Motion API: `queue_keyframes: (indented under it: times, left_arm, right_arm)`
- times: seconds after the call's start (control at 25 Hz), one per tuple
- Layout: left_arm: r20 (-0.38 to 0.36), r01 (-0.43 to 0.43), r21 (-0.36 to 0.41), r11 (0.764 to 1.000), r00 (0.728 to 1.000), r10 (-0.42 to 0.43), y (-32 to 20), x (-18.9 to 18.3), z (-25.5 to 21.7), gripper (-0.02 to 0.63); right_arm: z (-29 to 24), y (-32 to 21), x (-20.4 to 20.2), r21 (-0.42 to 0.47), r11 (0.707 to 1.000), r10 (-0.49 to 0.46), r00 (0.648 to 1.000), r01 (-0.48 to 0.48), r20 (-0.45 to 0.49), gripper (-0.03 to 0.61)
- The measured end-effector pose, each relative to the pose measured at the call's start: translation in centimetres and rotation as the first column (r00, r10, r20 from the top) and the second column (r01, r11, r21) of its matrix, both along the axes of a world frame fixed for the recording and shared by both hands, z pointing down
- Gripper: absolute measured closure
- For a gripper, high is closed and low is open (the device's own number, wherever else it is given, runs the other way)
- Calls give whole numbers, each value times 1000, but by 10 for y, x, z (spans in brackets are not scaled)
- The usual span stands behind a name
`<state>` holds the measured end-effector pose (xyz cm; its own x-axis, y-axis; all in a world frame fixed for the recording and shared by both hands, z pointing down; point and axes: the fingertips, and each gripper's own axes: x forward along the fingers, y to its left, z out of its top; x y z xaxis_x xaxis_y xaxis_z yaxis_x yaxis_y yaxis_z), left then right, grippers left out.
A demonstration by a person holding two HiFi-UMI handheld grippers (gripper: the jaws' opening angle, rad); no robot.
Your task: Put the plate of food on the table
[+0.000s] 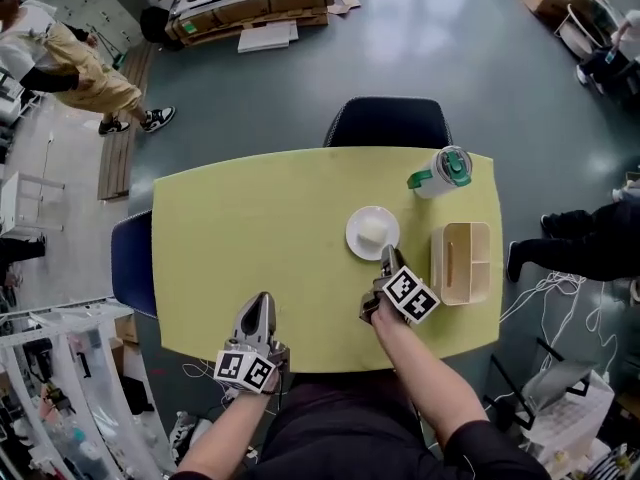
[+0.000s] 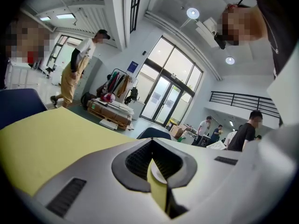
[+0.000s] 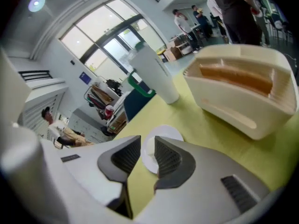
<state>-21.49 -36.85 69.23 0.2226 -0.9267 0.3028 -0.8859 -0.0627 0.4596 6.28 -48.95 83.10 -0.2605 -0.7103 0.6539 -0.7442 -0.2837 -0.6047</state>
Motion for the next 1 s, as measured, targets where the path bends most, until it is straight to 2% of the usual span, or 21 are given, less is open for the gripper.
queue_keyframes:
  times: [0.08,0.16,0.24,0.4,0.52,0.64,0.84,1.0]
  left_arm:
    - [-5,-1,27,1000,1000,1,-4,0,-11,604]
    - [10,-21,85,996,1000,20,-18,3,-27,604]
    - [31,-47,143,989,999,43,-35,10,-47,604]
    - [44,-79,167,983,996,72,-27,14,-94,604]
    - [31,-101,211,972,995,97,-30,22,-125,604]
    - [28,-124,249,961,992,121,-30,31,-149,604]
    - [31,-157,264,952,988,154,-26,46,-168,604]
    - [54,-206,293,934,979,198,-26,58,-187,604]
  right_arm:
    - [-39,-4,-10,90,994,-67,998,67,-5,509]
    - [-81,-14,-16,191,971,-140,990,143,-28,534]
    - [-124,-23,-18,288,933,-200,976,216,-86,545]
    - [-202,9,-27,390,860,-271,942,329,-196,554]
    - [-256,18,-34,463,783,-313,906,416,-285,555]
    - [-289,26,-39,496,720,-346,871,485,-348,555]
    - [-317,44,-38,520,659,-376,837,543,-397,555]
    - [-330,55,-47,535,605,-435,807,590,-399,555]
